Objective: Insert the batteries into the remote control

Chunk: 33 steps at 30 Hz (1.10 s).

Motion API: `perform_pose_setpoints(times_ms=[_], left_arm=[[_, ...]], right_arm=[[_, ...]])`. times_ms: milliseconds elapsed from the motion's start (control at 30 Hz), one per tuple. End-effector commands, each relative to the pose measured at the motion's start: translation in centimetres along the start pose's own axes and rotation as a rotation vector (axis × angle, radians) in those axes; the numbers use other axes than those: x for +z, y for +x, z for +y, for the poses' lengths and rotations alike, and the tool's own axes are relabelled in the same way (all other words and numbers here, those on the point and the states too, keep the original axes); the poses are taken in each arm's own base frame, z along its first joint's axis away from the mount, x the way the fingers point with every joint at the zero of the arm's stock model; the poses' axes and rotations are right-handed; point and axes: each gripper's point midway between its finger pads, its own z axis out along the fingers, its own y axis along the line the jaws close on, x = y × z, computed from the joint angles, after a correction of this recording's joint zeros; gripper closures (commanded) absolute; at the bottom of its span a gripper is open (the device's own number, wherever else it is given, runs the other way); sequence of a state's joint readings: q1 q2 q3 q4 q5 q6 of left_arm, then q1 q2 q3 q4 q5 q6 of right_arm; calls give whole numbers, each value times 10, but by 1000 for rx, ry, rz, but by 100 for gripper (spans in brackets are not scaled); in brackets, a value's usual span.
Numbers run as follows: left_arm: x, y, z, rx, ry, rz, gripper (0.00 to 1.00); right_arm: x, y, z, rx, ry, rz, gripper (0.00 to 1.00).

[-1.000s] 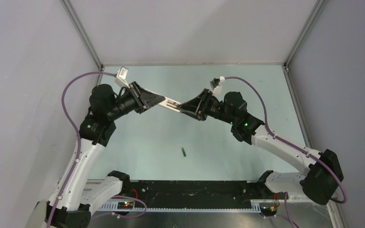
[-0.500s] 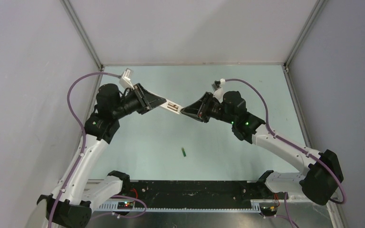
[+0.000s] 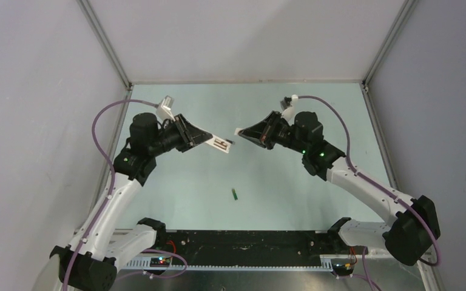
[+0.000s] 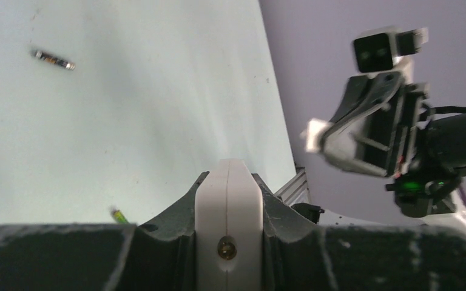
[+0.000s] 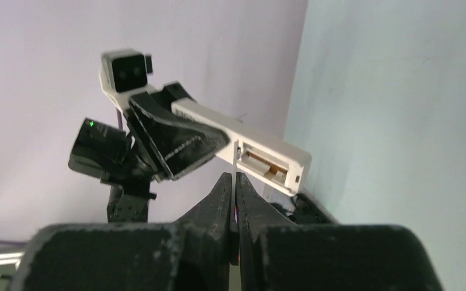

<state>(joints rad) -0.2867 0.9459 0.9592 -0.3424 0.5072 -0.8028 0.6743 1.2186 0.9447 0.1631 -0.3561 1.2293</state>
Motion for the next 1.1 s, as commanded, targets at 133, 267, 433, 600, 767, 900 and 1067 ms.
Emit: perform_pose_setpoints(times_ms=[133, 267, 433, 600, 767, 900, 1067], left_arm=[[-6, 19, 16, 90, 11, 11, 100], [-11, 31, 18, 148, 41, 39, 100], [-15, 44, 15, 205, 92, 80, 100], [-24, 58, 2, 280, 186, 135, 100], [-40, 78, -18, 408, 341, 203, 100], [-47, 83, -24, 462, 391, 210, 100], [-48, 83, -24, 477, 392, 202, 100]], right_arm=[[-43, -45, -57, -150, 265, -166, 90], [-62, -55, -111, -151, 392, -193, 86], [-68, -53, -172, -99, 475, -138, 85], [-61, -41, -208, -61, 520, -49, 86], [-59, -30, -240, -11, 578, 24, 85], [-61, -24, -259, 15, 624, 59, 83], [-72, -21, -278, -9, 707, 72, 73]])
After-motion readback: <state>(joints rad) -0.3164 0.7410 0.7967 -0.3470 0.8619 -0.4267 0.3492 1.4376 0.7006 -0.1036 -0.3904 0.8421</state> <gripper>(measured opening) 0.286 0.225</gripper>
